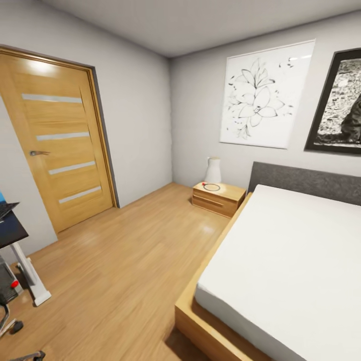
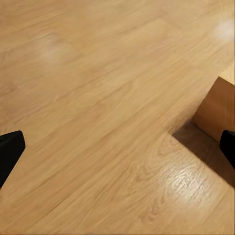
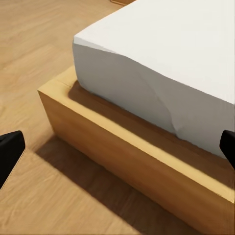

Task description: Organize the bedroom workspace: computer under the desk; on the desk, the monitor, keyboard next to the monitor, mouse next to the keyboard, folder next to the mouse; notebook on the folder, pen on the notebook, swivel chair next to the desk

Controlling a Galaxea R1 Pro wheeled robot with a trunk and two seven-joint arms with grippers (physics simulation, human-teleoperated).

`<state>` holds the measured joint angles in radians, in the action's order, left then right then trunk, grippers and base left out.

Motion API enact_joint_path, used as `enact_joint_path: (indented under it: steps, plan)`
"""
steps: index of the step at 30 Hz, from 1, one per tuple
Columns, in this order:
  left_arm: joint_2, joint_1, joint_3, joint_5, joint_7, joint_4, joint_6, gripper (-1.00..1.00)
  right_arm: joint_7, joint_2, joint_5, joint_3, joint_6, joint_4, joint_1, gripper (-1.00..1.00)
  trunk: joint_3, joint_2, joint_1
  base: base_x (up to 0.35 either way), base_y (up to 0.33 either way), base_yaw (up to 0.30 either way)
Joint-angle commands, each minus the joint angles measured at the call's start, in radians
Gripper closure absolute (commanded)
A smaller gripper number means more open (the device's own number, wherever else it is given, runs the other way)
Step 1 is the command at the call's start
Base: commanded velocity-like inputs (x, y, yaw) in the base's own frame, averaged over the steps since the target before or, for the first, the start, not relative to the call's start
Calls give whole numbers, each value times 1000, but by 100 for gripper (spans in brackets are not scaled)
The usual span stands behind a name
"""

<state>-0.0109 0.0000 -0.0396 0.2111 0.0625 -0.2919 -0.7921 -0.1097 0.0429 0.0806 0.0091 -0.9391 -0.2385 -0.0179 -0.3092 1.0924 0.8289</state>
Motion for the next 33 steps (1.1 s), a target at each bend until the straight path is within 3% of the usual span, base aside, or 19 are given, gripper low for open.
enact_joint_path:
  steps: [1, 4, 7, 11, 33]
  plan:
    - [0, 0, -5, 1, 7, -1, -1, -100, -10, 0, 9, 3, -1, 3, -1, -100, -1, 1, 1, 297, 0, 283]
    - [1, 0, -5, 2, 5, -1, 6, -100, -10, 0, 8, 5, -1, 6, -1, -100, -1, 1, 1, 313, 0, 144]
    - [2, 0, -5, 2, 5, -1, 8, -100, -9, -2, 9, 72, -1, 7, -1, -100, -1, 1, 1, 324, 0, 4]
    - [2, 0, -4, 3, 5, -1, 8, -100, -11, -2, 7, 92, 0, 11, -1, -100, -1, 1, 1, 296, 0, 27]
    - [2, 0, 4, 7, 9, -1, -5, -100, -10, -2, 10, 97, -3, 43, -1, -100, -1, 1, 1, 14, 9, 277]
